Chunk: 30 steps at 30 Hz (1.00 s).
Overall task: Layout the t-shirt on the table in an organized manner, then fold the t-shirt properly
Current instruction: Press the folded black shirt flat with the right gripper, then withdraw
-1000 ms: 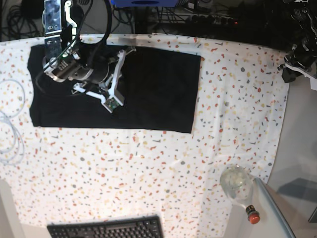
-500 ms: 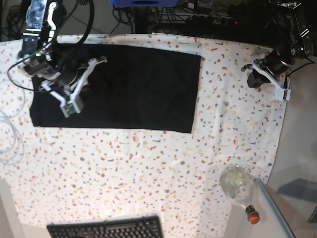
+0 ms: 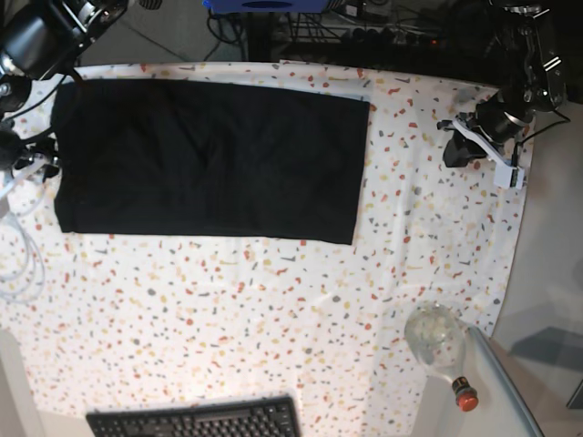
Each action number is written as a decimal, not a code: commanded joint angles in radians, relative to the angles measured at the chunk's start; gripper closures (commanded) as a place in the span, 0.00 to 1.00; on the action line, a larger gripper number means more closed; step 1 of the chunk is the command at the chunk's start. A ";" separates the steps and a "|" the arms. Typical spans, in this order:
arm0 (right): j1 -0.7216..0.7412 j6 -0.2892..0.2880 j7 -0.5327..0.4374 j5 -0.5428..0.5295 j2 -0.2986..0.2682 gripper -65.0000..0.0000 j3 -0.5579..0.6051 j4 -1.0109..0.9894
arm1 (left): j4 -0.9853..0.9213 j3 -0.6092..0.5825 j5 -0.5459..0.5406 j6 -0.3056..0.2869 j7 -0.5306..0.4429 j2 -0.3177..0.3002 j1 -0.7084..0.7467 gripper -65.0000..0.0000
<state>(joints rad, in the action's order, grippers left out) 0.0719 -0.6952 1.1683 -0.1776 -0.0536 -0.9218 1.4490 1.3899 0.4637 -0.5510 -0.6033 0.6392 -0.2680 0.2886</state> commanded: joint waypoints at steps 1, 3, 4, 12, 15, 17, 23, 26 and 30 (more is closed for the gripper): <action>0.024 -0.003 -0.012 -0.013 -0.021 0.47 -0.006 -0.017 | 0.015 0.007 -0.014 -0.005 -0.020 -0.012 -0.001 1.00; 0.032 -0.003 -0.015 -0.013 -0.036 0.46 -0.006 -0.064 | 0.015 0.007 -0.014 -0.005 -0.020 -0.012 0.001 1.00; 0.033 -0.003 -0.015 -0.015 -0.035 0.46 -0.006 -0.073 | 0.015 0.007 -0.014 -0.005 -0.020 -0.012 0.001 1.00; 0.067 -0.003 -0.020 -0.015 -0.019 0.46 -0.007 -0.104 | 0.015 0.007 -0.014 -0.005 -0.020 -0.012 0.001 1.00; 0.105 -0.003 -0.021 -0.015 -0.024 0.46 -0.007 -0.178 | 0.015 0.007 -0.014 -0.005 -0.020 -0.012 0.001 1.00; 0.111 -0.003 -0.047 -0.015 -0.039 0.46 -0.007 -0.221 | 0.015 0.007 -0.014 -0.005 -0.020 -0.012 0.001 1.00; 0.118 -0.003 -0.132 -0.013 -0.052 0.46 -0.007 -0.301 | 0.015 0.007 -0.014 -0.005 -0.020 -0.012 0.007 1.00; 0.111 -0.003 -0.130 -0.012 -0.052 0.46 -0.006 -0.299 | 0.015 0.007 -0.014 -0.005 -0.019 -0.012 0.007 1.00; 0.115 -0.003 -0.101 -0.015 -0.052 0.46 -0.009 -0.296 | 0.015 0.007 -0.014 -0.005 -0.019 -0.012 0.007 1.00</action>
<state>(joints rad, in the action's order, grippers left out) 0.1684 -0.6933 1.0756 -0.1791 -0.0910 -0.9291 1.1347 1.3899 0.4641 -0.5507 -0.6033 0.6392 -0.2665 0.2974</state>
